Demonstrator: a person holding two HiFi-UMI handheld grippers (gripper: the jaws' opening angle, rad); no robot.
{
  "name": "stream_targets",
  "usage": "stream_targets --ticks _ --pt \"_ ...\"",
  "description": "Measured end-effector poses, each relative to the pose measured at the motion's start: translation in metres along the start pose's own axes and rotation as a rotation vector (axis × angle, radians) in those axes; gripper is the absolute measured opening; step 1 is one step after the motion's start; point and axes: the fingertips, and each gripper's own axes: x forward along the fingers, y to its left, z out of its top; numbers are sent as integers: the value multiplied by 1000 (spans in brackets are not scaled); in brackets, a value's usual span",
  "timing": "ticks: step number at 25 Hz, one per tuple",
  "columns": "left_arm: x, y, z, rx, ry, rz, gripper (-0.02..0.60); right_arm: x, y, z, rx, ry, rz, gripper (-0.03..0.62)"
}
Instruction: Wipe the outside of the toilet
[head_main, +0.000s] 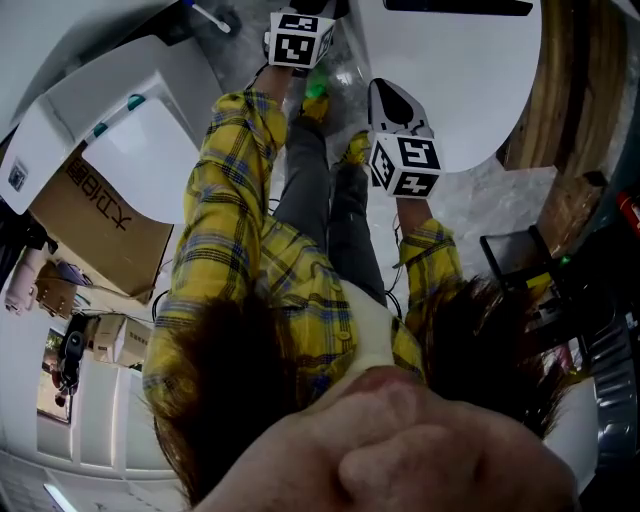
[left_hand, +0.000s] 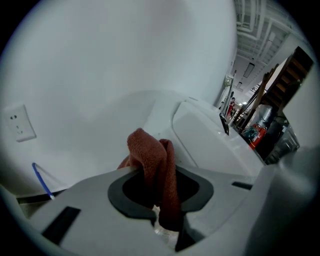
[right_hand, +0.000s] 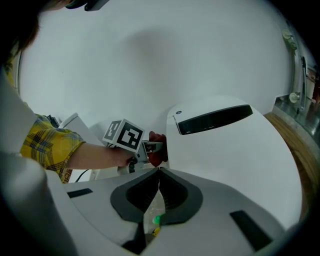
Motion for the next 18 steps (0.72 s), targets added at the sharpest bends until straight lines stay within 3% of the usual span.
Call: stream_targets --ticks 18 --pt "-22 -52 -70 36 81 -80 95 -18 -8 -24 28 -7 -15 26"
